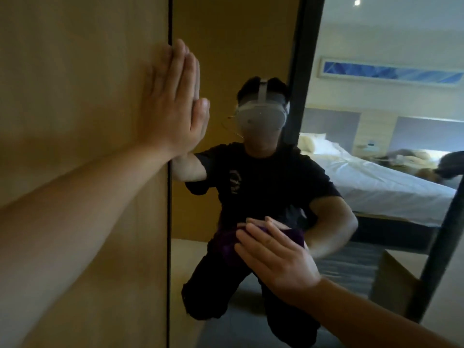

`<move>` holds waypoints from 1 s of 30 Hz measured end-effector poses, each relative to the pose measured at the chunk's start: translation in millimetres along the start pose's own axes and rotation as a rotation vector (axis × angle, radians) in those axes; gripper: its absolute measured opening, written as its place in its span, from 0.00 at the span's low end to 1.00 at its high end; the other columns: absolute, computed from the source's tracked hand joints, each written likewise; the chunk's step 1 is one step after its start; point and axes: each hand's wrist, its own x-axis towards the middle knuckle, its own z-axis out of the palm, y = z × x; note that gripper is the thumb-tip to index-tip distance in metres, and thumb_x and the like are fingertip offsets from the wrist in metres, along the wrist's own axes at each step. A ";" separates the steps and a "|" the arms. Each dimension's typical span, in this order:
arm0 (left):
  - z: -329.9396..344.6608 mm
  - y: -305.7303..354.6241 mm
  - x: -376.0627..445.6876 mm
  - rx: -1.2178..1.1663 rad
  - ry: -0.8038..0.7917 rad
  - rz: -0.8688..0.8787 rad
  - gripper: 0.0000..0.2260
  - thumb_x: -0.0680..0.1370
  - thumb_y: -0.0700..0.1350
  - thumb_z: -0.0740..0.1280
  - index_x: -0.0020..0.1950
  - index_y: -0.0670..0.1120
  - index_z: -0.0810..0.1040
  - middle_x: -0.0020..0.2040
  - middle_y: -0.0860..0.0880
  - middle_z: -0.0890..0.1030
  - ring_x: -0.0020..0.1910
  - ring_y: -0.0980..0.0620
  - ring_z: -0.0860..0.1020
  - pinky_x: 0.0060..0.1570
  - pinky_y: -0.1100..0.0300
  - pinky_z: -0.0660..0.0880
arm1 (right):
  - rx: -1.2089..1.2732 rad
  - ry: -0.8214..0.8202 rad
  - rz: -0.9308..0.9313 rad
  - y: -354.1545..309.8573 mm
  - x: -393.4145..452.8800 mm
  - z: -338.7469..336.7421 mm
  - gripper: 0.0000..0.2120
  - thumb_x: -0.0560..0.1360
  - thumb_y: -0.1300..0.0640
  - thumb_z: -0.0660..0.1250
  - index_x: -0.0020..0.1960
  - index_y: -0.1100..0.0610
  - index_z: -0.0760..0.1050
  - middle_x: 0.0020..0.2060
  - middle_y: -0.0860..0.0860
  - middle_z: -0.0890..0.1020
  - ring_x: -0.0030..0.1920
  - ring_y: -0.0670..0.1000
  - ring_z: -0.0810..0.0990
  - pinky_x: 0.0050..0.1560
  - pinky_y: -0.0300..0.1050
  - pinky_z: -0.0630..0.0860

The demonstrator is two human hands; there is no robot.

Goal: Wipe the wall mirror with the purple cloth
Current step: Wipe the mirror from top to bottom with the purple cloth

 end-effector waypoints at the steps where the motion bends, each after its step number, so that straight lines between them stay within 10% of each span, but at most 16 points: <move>1: -0.1 0.4 -0.2 -0.005 0.000 -0.001 0.30 0.83 0.54 0.44 0.80 0.38 0.49 0.80 0.37 0.51 0.80 0.41 0.49 0.77 0.41 0.49 | 0.002 -0.023 -0.016 -0.5 -0.5 -0.1 0.18 0.80 0.60 0.59 0.70 0.58 0.72 0.70 0.56 0.73 0.72 0.58 0.69 0.70 0.61 0.68; 7: -4.4 5.1 -0.8 -0.021 -0.004 -0.009 0.30 0.83 0.54 0.45 0.80 0.37 0.49 0.80 0.37 0.52 0.80 0.40 0.50 0.77 0.40 0.51 | 0.029 -0.130 -0.090 13.2 6.5 -15.5 0.25 0.76 0.58 0.71 0.71 0.57 0.70 0.70 0.56 0.74 0.71 0.58 0.70 0.69 0.59 0.70; 13: -20.4 -4.7 3.1 -0.056 -0.174 0.007 0.33 0.82 0.59 0.45 0.81 0.41 0.45 0.81 0.42 0.44 0.80 0.45 0.44 0.78 0.42 0.46 | 0.066 0.251 0.221 92.7 108.1 -79.5 0.20 0.77 0.64 0.66 0.69 0.60 0.72 0.68 0.60 0.75 0.70 0.61 0.71 0.70 0.63 0.67; 20: -22.8 -51.5 -20.9 0.057 -0.089 -0.220 0.31 0.82 0.57 0.45 0.80 0.40 0.49 0.81 0.41 0.51 0.80 0.43 0.48 0.77 0.42 0.45 | -0.205 0.289 0.421 190.0 248.1 -121.4 0.22 0.79 0.61 0.66 0.71 0.55 0.67 0.69 0.56 0.73 0.70 0.58 0.70 0.70 0.59 0.68; 30: -8.4 -68.7 -25.3 0.045 -0.028 -0.166 0.30 0.82 0.54 0.49 0.81 0.41 0.51 0.81 0.41 0.51 0.80 0.42 0.49 0.77 0.43 0.44 | -0.094 0.088 0.089 34.9 129.0 -19.4 0.23 0.75 0.65 0.65 0.70 0.61 0.72 0.70 0.61 0.72 0.72 0.63 0.68 0.72 0.64 0.63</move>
